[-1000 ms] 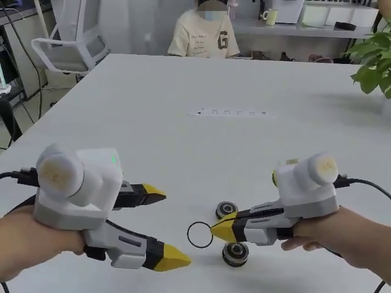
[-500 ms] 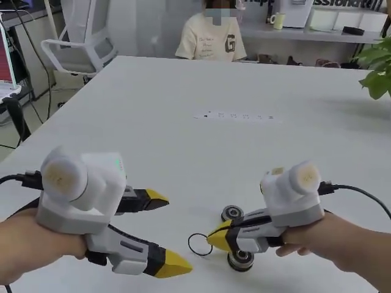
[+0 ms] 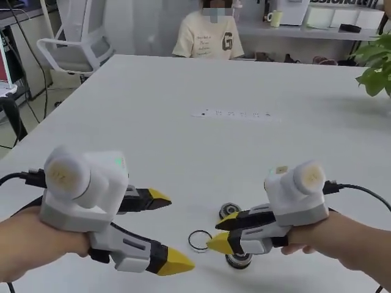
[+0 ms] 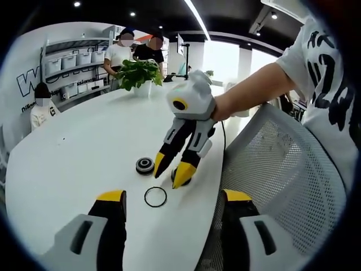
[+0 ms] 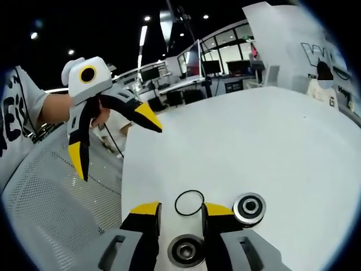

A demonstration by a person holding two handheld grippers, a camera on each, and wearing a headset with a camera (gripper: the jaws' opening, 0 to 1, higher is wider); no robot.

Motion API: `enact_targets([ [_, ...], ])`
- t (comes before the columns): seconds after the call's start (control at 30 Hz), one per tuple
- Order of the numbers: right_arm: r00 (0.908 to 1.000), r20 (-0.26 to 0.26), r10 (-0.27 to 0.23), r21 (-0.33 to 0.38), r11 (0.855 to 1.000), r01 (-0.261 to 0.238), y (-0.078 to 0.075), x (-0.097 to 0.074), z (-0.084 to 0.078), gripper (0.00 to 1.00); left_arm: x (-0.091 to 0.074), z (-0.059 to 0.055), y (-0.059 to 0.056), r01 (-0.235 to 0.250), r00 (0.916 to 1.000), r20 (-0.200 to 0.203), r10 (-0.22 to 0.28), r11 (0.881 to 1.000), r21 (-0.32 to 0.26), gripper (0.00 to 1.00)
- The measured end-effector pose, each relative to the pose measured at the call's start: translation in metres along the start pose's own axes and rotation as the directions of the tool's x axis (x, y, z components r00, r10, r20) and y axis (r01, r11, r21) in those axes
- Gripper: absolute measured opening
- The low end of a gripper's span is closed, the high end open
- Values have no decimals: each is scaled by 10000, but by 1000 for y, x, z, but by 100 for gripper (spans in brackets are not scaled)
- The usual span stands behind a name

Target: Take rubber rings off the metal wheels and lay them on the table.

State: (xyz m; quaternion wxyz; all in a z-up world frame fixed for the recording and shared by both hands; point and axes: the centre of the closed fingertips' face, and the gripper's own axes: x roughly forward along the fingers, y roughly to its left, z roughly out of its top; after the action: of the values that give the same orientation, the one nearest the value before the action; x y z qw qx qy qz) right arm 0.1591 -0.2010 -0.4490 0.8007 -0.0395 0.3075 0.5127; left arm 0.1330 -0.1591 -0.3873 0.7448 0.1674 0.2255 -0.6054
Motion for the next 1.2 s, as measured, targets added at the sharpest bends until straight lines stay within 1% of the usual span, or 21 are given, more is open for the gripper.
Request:
enact_targets([
  [0.33,9980,621,-107,84,9999,102,1,-21,6,30,9,4,2,187,9998,-47,-187,9998,45,64],
  [0.53,9958,864,-299,95,9995,292,-1,-36,4,31,16,6,2,312,9995,-93,-312,9995,48,63],
  [0.7,9928,1088,-505,182,9986,488,-5,-50,-1,32,24,11,1,472,9988,-93,-472,9989,62,62],
  [0.93,9913,1100,-723,299,9971,694,-7,-61,-14,33,37,13,-3,724,9972,-224,-719,9971,215,59],
  [1.07,9907,1102,-802,309,9965,772,-7,-63,-20,34,44,14,-5,828,9962,-304,-820,9963,245,57],
  [1.2,9917,1026,-775,257,9968,752,-6,-63,-26,35,51,17,-6,912,9954,-319,-903,9954,277,56],
])
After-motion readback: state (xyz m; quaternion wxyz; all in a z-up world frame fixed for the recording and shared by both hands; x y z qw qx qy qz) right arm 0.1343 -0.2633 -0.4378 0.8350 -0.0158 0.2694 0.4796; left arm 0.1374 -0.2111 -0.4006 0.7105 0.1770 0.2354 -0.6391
